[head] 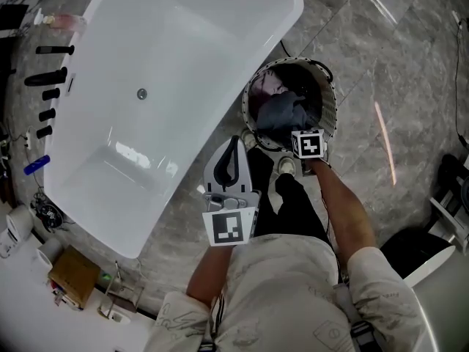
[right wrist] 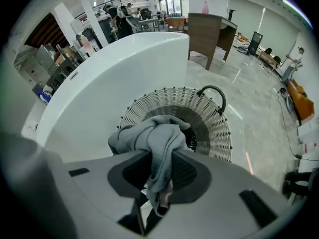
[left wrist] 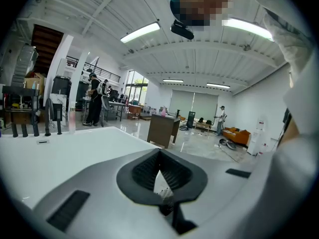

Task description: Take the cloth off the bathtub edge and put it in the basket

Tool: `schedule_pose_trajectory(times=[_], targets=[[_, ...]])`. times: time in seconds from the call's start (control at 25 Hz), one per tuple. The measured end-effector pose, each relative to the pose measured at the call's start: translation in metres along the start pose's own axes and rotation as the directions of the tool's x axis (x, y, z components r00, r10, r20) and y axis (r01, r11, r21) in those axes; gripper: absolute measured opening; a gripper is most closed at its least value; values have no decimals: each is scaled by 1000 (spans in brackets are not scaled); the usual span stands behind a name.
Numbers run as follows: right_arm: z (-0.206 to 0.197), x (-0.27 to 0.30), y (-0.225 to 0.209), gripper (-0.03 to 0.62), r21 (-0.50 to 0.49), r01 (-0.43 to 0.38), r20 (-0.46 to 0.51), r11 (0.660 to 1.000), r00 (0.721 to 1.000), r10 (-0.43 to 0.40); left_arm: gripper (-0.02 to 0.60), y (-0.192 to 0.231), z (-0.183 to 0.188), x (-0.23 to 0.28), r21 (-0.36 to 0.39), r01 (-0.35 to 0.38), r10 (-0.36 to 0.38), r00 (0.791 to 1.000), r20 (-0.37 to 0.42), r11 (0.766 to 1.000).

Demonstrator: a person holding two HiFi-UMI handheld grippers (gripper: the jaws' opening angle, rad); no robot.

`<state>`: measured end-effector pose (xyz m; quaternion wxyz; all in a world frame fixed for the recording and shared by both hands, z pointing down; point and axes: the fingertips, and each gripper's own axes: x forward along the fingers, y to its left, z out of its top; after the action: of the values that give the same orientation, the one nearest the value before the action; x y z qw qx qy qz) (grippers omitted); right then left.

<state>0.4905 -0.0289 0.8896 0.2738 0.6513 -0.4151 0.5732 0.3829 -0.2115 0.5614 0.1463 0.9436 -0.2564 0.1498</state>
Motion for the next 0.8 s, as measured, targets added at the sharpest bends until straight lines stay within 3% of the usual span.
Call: schedule_pose_trajectory(times=[0.16, 0.36, 0.6, 0.8], targets=[[-2, -3, -6, 92, 48, 30, 5, 998, 1000, -31, -5, 0, -5, 6, -1, 13, -13, 999, -30, 1000], [-12, -9, -8, 202, 192, -10, -13, 981, 1000, 12, -5, -5, -8, 12, 6, 36, -36, 999, -25, 999], [-38, -20, -11, 210, 134, -16, -41, 991, 999, 22, -5, -23, -2, 10, 19, 39, -39, 999, -19, 999], [-62, -28, -3, 209, 99, -72, -27, 992, 997, 75, -5, -34, 5, -2, 49, 15, -16, 1000, 5, 999]])
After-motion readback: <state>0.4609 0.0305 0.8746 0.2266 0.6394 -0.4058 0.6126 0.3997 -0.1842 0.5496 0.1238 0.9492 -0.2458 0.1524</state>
